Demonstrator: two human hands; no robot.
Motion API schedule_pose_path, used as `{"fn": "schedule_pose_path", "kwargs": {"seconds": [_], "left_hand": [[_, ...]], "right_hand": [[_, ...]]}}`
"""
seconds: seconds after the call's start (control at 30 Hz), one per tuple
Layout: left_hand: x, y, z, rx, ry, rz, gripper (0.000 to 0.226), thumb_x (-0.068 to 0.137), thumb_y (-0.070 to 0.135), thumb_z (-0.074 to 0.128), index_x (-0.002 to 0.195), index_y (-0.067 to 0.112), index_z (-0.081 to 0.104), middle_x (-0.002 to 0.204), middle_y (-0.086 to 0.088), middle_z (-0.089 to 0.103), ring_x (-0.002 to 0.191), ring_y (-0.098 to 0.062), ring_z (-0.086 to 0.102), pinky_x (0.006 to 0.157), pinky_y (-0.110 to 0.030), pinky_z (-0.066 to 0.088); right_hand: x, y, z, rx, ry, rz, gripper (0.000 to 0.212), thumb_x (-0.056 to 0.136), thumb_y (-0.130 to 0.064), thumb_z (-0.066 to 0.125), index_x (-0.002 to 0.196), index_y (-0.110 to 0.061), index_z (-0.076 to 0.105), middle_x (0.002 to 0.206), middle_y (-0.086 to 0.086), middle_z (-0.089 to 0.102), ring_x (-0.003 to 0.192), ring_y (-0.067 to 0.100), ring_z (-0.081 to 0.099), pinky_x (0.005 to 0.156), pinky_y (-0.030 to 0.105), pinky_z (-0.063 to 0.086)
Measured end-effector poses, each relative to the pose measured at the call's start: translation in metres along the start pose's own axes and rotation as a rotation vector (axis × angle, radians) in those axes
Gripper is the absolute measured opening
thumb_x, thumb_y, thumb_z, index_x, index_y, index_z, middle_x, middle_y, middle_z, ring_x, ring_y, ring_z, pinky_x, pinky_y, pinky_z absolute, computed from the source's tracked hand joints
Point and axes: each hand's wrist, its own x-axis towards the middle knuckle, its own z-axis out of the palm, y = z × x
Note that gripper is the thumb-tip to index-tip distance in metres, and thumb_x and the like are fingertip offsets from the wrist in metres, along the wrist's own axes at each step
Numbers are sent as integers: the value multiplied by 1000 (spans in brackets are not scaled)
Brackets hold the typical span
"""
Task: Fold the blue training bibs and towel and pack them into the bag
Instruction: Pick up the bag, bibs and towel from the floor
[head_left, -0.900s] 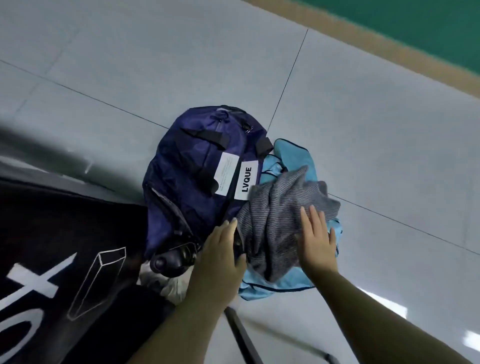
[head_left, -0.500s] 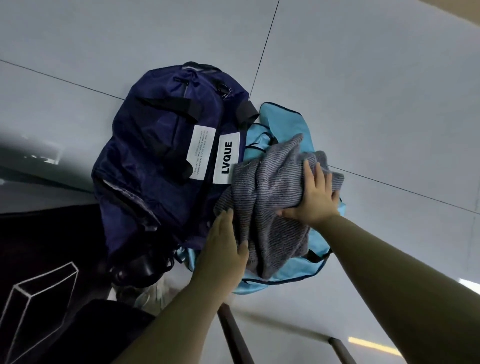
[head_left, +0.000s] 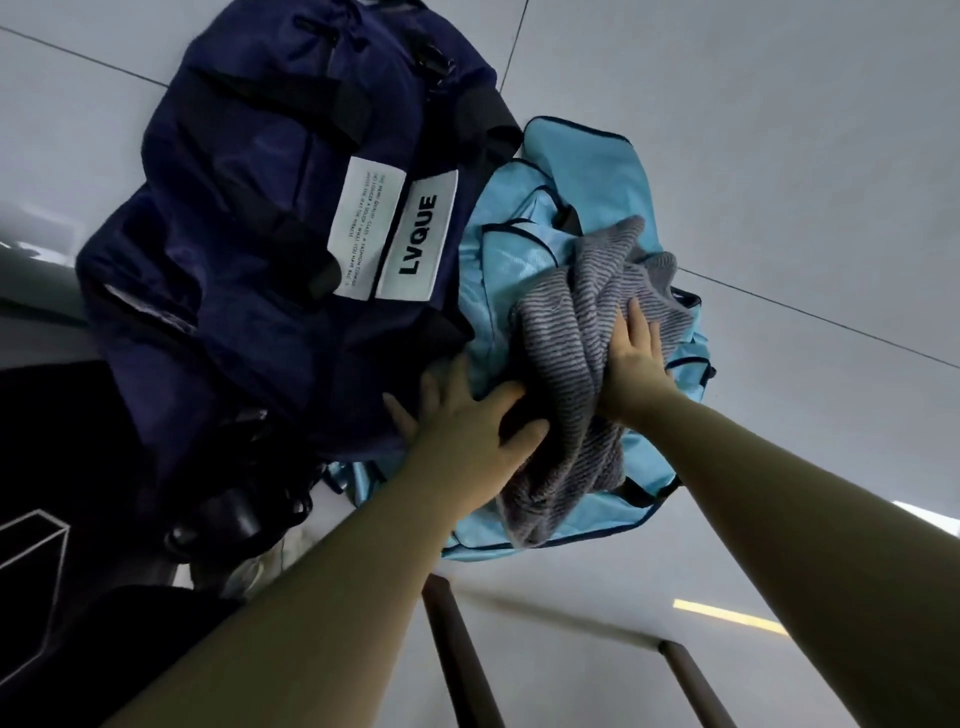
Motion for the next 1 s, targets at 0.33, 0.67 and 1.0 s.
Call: {"fn": "schedule_pose_path", "kwargs": {"seconds": [0.33,0.67,1.0], "left_hand": [[20,-5,-20,-509,135,-233,119,46,76,70,141,33,14,151,-4,21,140,-28,18,110,-66,13],[58,-44,-16,-461,107,-232,79,73,41,77,138,18,41,138,-9,50,125,-30,47,104,-39,39],[50,-78,15,-810,263,-248,82,66,26,86,135,15,45,123,2,58,114,-12,52,94,-22,36]], "right_hand": [[-4,-11,16,84,52,5,124,65,-45,80,152,-25,-6,159,7,-18,145,32,-17,117,51,-3],[3,1,-5,129,-70,-30,138,50,-52,87,150,-40,-8,159,5,-18,146,33,-11,118,55,8],[17,-14,15,201,-46,165,132,58,-52,84,145,-49,-15,154,5,-33,142,40,-22,116,56,4]]}}
